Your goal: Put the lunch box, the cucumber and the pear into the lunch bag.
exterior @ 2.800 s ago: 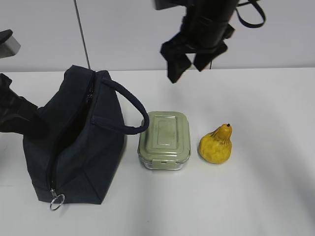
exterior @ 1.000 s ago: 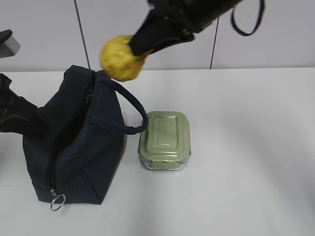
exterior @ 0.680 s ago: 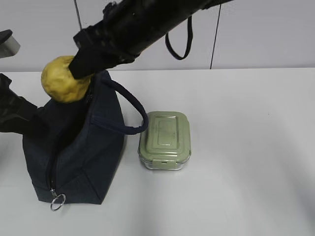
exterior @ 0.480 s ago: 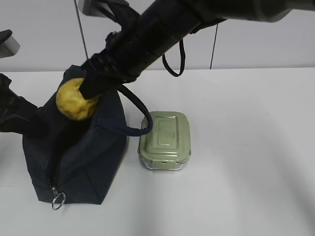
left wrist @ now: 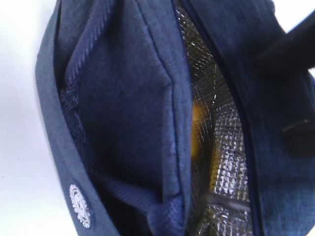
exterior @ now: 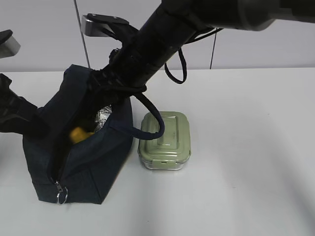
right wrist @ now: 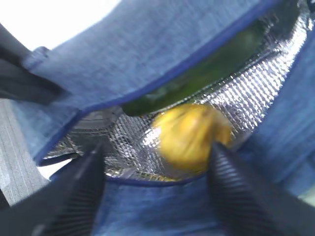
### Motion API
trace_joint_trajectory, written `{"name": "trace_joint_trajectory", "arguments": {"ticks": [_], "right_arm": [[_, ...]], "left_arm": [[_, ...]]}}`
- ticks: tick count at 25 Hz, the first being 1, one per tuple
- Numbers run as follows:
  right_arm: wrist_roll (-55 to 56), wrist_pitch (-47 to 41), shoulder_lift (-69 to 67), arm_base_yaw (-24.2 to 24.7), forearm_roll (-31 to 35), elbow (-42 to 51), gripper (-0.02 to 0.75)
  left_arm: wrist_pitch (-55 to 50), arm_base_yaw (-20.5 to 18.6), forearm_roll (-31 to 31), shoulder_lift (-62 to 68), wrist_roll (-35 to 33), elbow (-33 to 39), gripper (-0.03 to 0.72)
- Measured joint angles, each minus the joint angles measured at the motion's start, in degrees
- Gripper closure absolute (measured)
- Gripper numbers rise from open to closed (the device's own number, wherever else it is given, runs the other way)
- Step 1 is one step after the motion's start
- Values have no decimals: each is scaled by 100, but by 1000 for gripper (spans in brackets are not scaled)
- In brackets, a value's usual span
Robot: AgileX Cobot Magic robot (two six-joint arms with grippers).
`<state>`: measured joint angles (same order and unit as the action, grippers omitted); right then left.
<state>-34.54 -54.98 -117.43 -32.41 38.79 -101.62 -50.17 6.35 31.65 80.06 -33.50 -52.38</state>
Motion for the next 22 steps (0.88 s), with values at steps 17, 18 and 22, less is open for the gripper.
{"name": "trace_joint_trajectory", "arguments": {"ticks": [17, 18, 22], "right_arm": [[-1582, 608, 852, 2849, 2777, 3605, 234], [-1695, 608, 754, 2919, 2854, 3647, 234], [-2043, 480, 326, 2957, 3204, 3670, 232]], "left_arm": [[0, 0, -20, 0, 0, 0, 703], [0, 0, -20, 0, 0, 0, 703], [0, 0, -20, 0, 0, 0, 703]]}}
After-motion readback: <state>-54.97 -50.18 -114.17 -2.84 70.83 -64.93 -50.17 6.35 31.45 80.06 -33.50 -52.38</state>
